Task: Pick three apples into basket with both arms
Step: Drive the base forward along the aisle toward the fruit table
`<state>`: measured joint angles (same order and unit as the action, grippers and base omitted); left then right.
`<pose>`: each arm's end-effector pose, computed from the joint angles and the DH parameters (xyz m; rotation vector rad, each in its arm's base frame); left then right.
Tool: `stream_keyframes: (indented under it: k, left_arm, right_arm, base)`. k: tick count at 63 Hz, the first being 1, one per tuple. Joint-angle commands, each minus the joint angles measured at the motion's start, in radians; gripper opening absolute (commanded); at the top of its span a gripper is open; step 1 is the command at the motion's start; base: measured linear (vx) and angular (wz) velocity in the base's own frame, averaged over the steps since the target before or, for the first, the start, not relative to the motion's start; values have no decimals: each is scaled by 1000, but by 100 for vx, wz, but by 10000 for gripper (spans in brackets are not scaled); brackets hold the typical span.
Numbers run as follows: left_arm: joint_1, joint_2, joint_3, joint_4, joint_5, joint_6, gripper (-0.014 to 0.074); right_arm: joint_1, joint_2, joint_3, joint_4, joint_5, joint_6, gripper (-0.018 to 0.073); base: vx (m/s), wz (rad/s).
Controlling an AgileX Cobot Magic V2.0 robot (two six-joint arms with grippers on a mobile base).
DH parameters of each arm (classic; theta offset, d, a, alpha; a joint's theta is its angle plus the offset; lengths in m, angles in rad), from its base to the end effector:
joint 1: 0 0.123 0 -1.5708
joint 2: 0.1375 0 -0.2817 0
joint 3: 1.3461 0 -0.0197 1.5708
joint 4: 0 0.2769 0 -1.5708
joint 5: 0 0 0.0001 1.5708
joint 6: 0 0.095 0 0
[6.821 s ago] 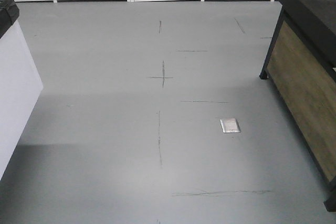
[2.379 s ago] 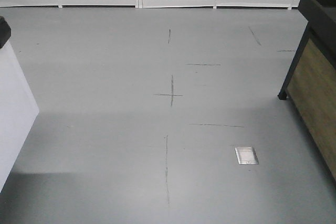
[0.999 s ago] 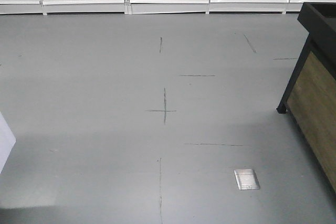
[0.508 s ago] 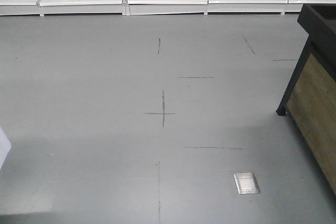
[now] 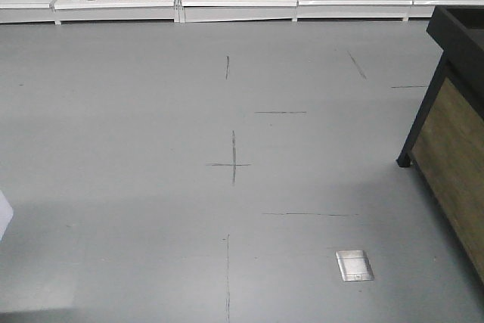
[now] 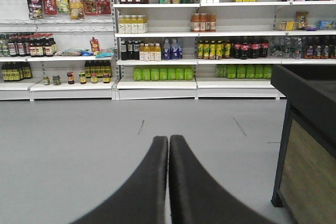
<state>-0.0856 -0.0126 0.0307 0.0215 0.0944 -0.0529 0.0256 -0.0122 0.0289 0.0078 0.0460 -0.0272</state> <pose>0.0900 -0.0075 0.1944 0.0416 1.5963 -0.0895 0.0903 0.0023 0.1996 -0.0351 1.5459 0.0052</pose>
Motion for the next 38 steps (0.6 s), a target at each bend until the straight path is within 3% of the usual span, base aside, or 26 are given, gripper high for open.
stream_keyframes:
  k: [1,38]
  left_arm:
    - [-1,-1,-5,-9,-77,-6,-6]
    - [-1,-1,-5,-9,-77,-6,-6]
  right_arm:
    - [-3,-1,11,-8,-78,1,-8]
    - [-3,-1,11,-8,-78,1,-8]
  base:
    - [0,0]
    - [2,-8]
